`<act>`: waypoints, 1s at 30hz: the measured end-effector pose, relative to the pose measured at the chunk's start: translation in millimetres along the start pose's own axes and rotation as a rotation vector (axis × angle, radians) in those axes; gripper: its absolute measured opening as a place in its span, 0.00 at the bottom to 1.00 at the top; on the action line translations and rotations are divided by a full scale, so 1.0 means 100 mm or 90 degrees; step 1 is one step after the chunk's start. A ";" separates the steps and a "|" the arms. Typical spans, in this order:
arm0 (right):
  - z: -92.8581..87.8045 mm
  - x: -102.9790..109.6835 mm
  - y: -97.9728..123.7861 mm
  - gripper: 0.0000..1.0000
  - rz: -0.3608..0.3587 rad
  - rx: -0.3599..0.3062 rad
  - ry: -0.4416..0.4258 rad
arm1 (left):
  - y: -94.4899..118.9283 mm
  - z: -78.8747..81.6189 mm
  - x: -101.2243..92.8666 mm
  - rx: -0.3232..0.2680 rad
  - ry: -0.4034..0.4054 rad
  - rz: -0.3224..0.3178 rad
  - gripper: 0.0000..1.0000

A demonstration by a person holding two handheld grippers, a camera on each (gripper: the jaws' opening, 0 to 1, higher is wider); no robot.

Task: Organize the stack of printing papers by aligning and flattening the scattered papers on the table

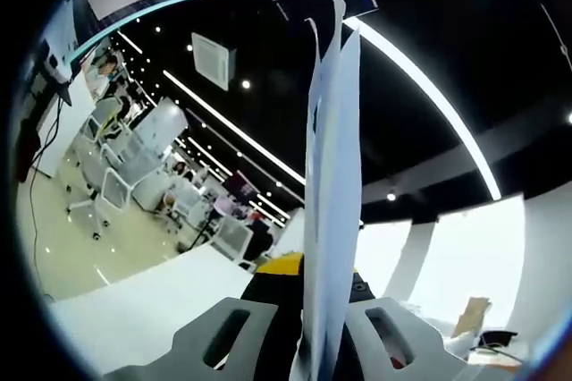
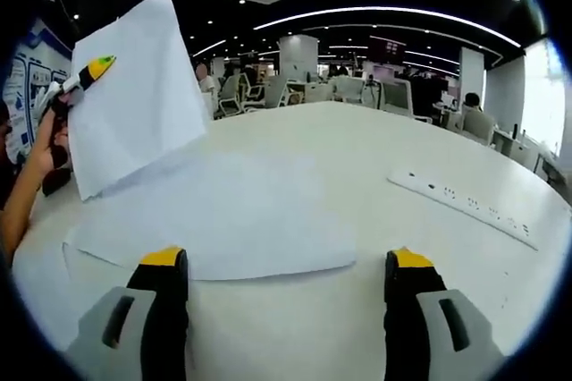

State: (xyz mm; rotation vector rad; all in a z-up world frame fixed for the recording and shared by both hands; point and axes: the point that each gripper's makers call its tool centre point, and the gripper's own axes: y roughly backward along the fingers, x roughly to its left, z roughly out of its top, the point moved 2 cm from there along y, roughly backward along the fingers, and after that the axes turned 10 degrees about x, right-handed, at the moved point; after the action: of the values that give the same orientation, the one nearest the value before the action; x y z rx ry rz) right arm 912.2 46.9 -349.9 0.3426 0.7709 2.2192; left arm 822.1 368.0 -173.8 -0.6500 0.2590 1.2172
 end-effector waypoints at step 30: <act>0.08 0.27 -0.04 0.47 0.021 -0.044 0.016 | 0.00 -0.03 -0.01 0.003 0.004 -0.002 0.06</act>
State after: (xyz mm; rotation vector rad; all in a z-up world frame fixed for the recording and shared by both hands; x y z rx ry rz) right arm 900.0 72.0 -346.1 0.2951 0.7049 2.2791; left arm 822.1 365.2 -176.0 -0.6502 0.2662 1.2118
